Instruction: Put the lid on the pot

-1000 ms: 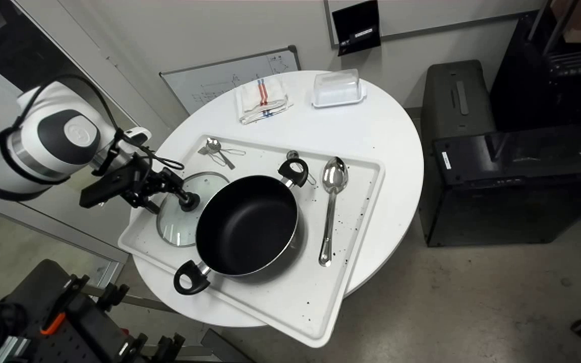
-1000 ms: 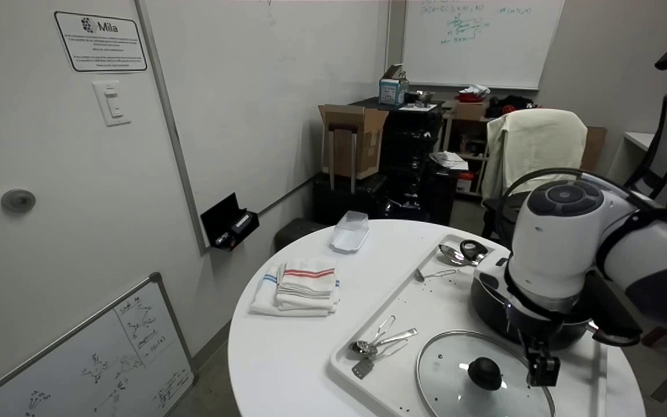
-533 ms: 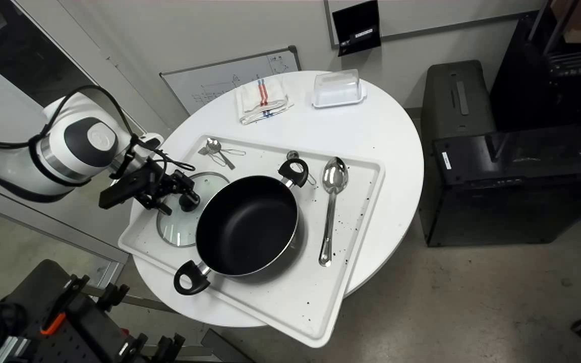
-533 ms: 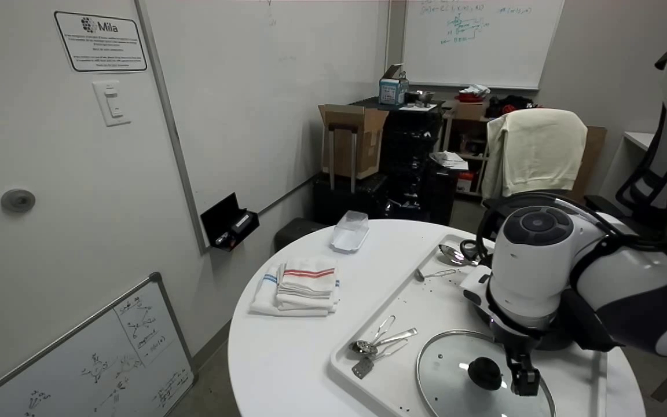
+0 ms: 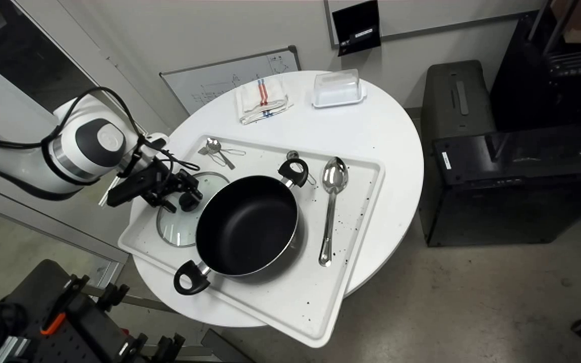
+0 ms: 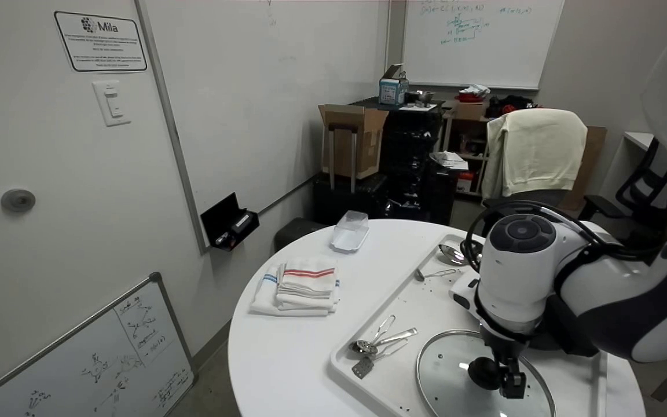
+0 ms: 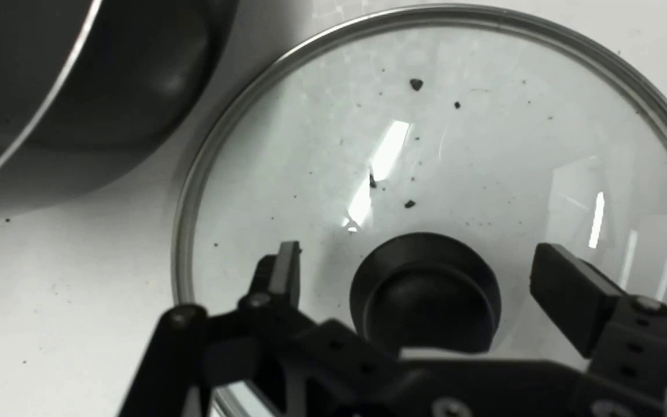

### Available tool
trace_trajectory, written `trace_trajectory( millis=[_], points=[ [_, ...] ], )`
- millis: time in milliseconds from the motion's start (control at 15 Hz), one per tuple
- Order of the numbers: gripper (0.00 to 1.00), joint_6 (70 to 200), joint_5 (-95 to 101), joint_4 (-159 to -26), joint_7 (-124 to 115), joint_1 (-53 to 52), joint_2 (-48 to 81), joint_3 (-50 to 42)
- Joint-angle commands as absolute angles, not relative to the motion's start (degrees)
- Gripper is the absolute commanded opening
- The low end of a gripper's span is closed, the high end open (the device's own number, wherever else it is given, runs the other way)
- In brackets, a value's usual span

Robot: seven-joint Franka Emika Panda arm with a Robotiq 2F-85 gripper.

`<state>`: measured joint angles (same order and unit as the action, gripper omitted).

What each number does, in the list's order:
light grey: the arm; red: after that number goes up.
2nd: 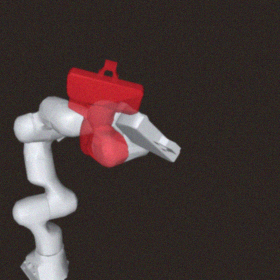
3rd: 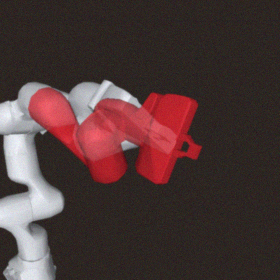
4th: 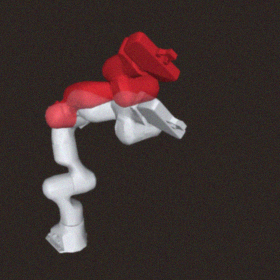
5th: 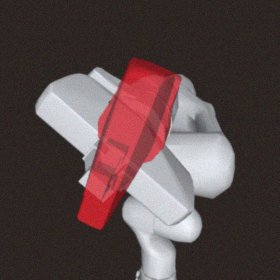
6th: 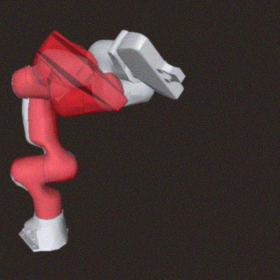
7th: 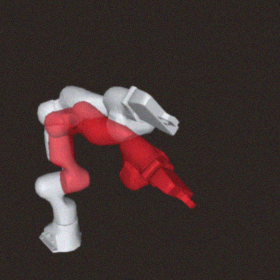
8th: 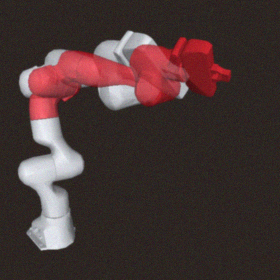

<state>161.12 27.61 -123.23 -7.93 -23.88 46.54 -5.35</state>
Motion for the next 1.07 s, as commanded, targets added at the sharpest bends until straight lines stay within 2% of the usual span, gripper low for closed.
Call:
trace_trajectory(
  millis=[0, 200, 267, 333, 467, 867, 1000],
  points=[
    [1.00, 160.5, 23.2, -122.3, -4.4, -20.6, 46.7, -1.9],
    [1.00, 160.6, 20.6, -122.0, -3.0, -19.1, 46.6, -0.4],
    [0.96, 160.6, 19.9, -121.8, -2.7, -18.8, 46.6, -0.2],
    [0.72, 160.6, 19.4, -121.6, -2.4, -18.6, 46.7, -0.1],
    [0.71, 160.9, 18.9, -121.3, -2.2, -18.3, 46.7, -0.1],
    [0.27, 161.2, 18.7, -121.2, -2.1, -18.0, 46.5, -0.1],
    [0.25, 161.4, 18.8, -121.4, -2.2, -18.1, 46.3, -0.2]
  ],
)
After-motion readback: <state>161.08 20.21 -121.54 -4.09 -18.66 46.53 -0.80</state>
